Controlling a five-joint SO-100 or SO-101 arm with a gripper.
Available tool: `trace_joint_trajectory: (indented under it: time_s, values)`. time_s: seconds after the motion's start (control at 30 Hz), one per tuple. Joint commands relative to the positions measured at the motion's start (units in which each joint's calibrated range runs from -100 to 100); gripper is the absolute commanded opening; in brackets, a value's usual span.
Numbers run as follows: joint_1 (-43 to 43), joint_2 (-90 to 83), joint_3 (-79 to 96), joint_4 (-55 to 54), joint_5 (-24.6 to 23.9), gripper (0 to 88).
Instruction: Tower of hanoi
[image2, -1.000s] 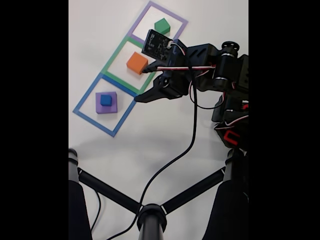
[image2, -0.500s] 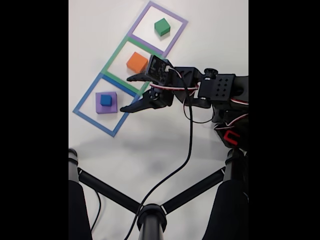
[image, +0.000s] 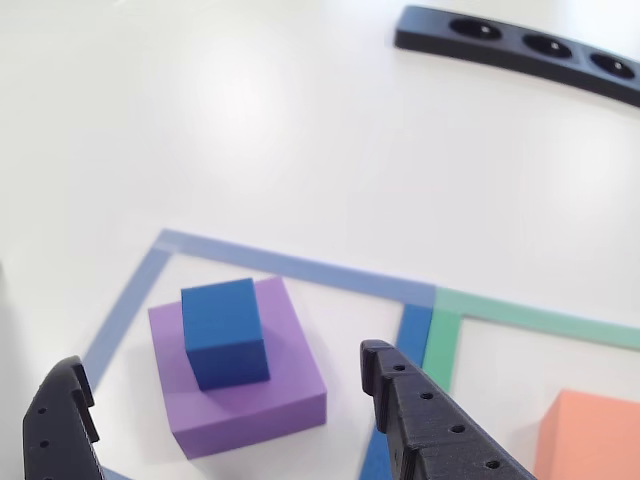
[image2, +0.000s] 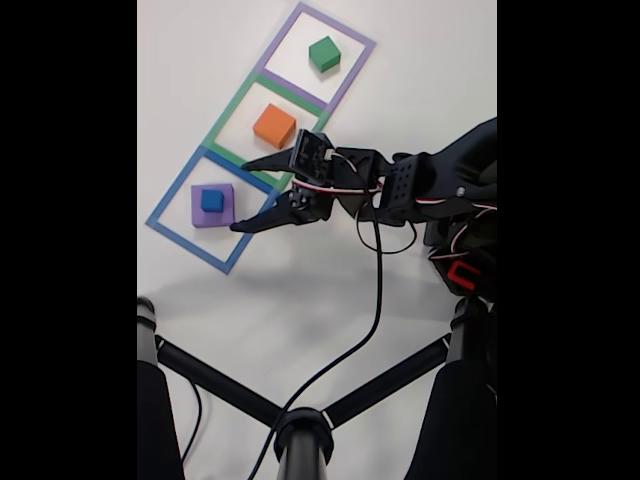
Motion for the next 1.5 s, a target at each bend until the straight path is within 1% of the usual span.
trace_joint_trajectory:
  time_s: [0.0, 0.2, 0.73, 1.3, 1.47]
  values:
    - [-1.09, 6.46, -4.80, -7.18, 1.18, 30.7]
    - [-1.32, 15.12, -8.52, -13.65, 1.18, 30.5]
    - [-2.85, 28.10, -17.79, -18.92, 1.18, 30.5]
    - [-4.45, 31.54, -18.79, -21.18, 1.18, 30.0]
    - [-4.52, 31.87, -19.15, -21.26, 1.18, 27.1]
